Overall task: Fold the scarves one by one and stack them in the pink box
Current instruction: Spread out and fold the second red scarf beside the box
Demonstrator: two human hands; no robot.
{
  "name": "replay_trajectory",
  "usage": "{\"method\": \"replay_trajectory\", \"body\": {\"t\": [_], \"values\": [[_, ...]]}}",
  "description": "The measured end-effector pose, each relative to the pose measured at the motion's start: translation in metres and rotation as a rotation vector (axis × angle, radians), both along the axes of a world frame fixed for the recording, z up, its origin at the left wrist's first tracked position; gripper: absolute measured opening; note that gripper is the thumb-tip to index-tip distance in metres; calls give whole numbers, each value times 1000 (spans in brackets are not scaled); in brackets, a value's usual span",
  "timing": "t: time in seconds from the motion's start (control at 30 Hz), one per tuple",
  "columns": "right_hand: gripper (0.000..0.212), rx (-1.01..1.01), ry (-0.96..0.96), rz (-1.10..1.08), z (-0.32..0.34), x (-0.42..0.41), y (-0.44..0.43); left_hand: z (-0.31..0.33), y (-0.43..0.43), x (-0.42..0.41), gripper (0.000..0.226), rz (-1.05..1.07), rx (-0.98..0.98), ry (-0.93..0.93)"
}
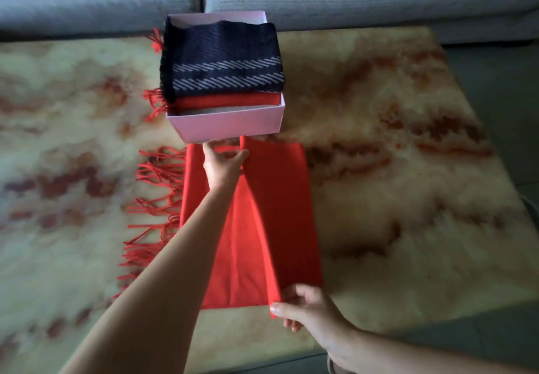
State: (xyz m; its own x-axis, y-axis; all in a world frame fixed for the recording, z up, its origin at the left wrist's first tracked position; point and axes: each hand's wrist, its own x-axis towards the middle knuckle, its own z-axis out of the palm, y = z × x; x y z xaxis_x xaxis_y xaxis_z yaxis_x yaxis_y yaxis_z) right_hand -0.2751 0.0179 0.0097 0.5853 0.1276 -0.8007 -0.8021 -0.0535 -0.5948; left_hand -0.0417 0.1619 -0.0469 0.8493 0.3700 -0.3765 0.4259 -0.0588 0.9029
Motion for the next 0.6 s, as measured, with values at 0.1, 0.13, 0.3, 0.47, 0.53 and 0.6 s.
{"method": "replay_trajectory", "body": {"t": [0.1, 0.13, 0.3, 0.47, 0.53, 0.6], "values": [[12, -31, -9, 59, 0, 3, 33, -5, 40, -3, 52, 17, -5, -8], [11, -38, -14, 79, -1, 4, 44, -6, 53, -4, 51, 25, 14, -4], [16, -52, -36, 160, -3, 13, 98, -8, 110, -3, 45, 43, 9, -2], [25, -89, -80, 194, -13, 13, 144, -12, 146, -4, 40, 40, 13, -5], [24, -122, -88, 201, -19, 12, 158, -13, 152, -3, 41, 36, 6, 0], [24, -148, -104, 209, -24, 12, 166, -15, 153, -1, 41, 22, 3, -2]]}}
